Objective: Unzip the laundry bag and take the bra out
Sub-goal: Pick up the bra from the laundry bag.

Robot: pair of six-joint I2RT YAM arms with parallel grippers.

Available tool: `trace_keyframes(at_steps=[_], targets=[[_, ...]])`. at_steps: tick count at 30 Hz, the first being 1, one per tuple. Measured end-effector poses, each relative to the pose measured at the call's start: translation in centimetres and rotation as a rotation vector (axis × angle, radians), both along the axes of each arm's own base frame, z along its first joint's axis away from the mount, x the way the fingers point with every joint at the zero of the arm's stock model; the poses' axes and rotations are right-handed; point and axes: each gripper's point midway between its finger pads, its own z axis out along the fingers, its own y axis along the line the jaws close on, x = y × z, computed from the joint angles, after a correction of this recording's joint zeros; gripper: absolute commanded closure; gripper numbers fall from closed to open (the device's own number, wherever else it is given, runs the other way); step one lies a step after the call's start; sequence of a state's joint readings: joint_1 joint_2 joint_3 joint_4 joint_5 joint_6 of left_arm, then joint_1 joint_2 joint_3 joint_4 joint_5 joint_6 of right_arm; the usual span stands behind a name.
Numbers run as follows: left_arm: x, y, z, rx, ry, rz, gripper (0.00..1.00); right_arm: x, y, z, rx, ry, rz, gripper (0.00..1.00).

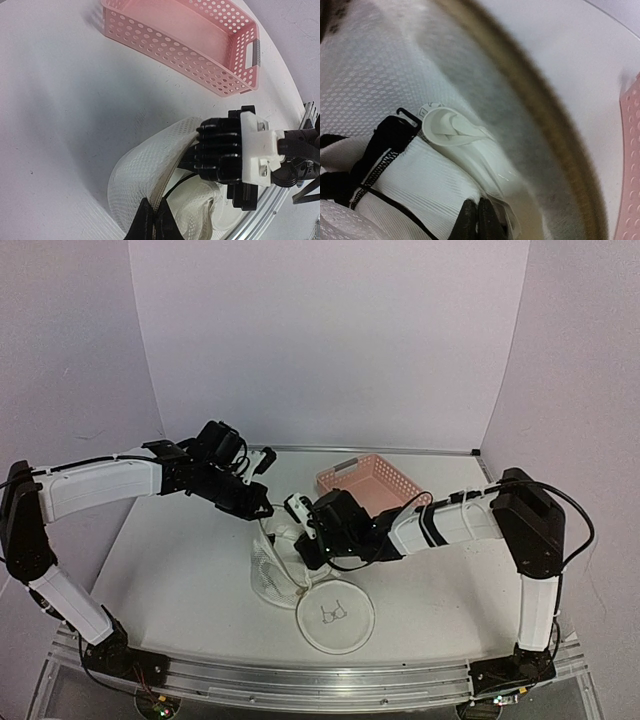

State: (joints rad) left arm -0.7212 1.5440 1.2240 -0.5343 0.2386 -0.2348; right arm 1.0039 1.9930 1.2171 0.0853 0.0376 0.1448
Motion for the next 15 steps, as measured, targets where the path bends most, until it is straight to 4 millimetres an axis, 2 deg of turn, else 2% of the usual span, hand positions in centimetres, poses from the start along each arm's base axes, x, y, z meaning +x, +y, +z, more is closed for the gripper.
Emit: trace_keyframes(at_steps=[6,10,15], targets=[[0.1,0.1,0.0,0.004,-0.003,0.005,1.0,-0.4,-0.2,0.4,0.011,0.005,0.007,1.0],[0.1,0.1,0.0,0.005,-0.004,0.006,1.0,-0.6,-0.4,1.9,0.035,-0.004,0.012,1.0],[0.4,0.3,-0.1,0.017,-0.014,0.021,1.0,-1.0,-0.9,4.7,0.079,-0.029,0.015,1.0]])
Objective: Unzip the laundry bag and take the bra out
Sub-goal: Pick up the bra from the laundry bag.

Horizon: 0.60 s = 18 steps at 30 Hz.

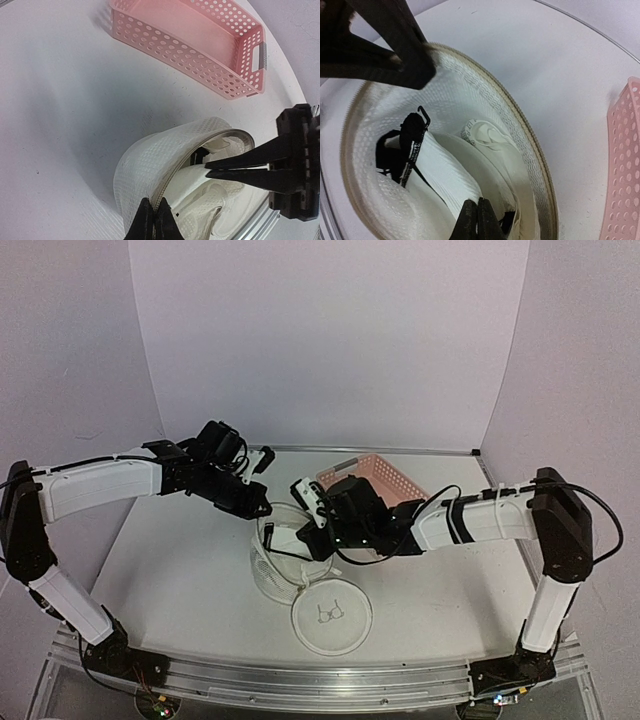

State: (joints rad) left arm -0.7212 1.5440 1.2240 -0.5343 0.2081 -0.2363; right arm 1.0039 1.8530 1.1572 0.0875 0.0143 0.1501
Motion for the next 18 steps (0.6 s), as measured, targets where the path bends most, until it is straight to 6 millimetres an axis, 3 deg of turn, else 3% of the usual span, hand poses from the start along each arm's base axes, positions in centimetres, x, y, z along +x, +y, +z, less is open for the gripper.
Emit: trace_keyframes(at_steps=[8,18], targets=[[0.4,0.3,-0.1,0.012,-0.007,0.027,1.0,-0.2,-1.2,4.9,0.072,-0.062,-0.021,1.0],[0.5,0.1,-0.2,-0.009,0.02,0.062,1.0,0.3,-3.7,8.5,0.1,-0.147,-0.109,1.0]])
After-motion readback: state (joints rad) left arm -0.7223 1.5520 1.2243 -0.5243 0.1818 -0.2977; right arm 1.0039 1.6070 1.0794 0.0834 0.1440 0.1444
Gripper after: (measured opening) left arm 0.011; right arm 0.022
